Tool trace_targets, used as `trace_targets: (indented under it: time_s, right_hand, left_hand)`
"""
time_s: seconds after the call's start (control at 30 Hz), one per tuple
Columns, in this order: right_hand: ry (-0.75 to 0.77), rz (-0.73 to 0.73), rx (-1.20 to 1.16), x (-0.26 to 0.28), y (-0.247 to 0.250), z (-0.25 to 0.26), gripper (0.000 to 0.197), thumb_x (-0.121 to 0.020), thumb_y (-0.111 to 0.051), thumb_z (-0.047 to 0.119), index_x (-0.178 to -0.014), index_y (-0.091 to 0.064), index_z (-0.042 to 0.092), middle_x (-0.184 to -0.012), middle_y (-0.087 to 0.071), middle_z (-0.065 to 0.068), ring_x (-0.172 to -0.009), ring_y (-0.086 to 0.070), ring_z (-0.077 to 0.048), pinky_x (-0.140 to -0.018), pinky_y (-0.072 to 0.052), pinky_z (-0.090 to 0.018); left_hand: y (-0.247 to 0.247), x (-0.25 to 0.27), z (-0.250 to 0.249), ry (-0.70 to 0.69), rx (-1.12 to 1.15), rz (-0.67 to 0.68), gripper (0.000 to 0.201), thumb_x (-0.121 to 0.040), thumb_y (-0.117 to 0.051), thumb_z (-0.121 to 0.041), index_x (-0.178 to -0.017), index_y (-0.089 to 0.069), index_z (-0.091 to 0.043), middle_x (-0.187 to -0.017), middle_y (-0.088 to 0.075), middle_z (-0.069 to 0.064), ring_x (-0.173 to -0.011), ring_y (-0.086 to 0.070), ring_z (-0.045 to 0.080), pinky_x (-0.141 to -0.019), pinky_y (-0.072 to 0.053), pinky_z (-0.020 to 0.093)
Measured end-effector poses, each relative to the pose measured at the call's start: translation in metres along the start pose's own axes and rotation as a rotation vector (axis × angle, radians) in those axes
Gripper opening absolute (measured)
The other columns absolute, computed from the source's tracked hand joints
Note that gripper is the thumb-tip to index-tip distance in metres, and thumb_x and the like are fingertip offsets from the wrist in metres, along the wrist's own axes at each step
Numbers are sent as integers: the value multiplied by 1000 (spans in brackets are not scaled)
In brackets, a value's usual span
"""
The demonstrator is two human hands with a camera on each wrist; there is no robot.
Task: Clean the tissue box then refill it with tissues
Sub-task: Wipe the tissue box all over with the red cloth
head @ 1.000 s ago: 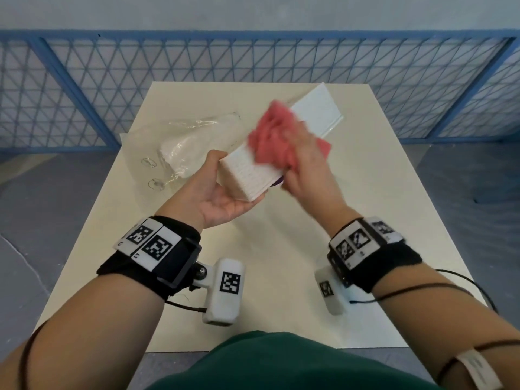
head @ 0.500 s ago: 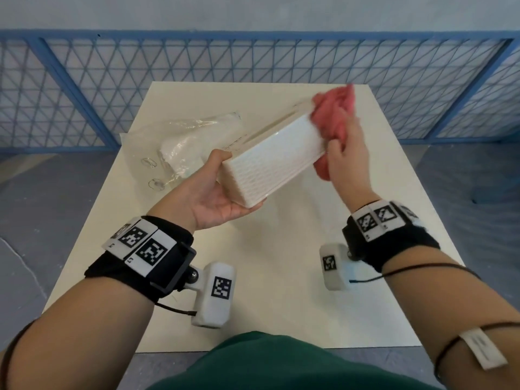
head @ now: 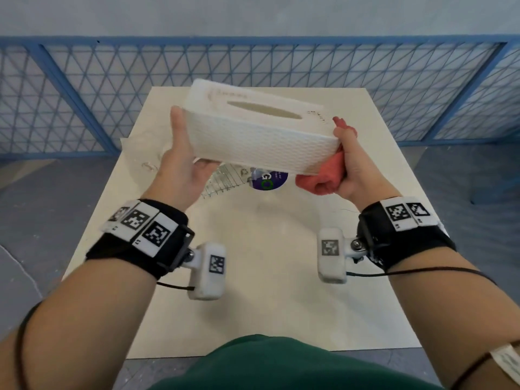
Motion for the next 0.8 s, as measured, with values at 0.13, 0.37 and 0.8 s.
trace_targets:
  time_s: [0.13, 0.37, 0.8]
  right_hand:
    - [140, -38, 34, -8, -18, -7, 43, -78, -64, 35, -116, -46, 29, -129, -56, -10, -109, -61, -31, -60, -52, -35]
    - [358, 83, -20, -2, -21, -7, 24, -94, -55, 30, -117, -51, 25, -126, -61, -9, -114, -62, -23, -91, -52, -48]
    - [1206, 32, 817, 77, -60, -2, 18, -89, -54, 20, -94, -58, 37, -105, -57, 30, -99, -53, -9, -89, -44, -40]
  left_hand:
    - [-54, 13, 37, 113, -35, 139, 86, -65, -77, -58, -130, -48, -12, -126, -65, 11, -114, -63, 27, -100, -49, 47]
    - [-65, 8, 40, 141, 38, 13, 40, -82, -68, -34, -111, -56, -10, -107, -67, 14, -105, -64, 31, -89, -54, 50]
    - [-63, 12, 43, 302, 159, -19, 59, -82, -57, -43, -130, -53, -9, -120, -66, 16, -98, -68, 32, -75, -58, 46]
Point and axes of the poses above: each hand's wrist, its own x-axis away from the middle knuckle, its own y-axis out of the back of the hand, z = x × y, the point moved 7 cm from there along -x, towards the middle knuckle
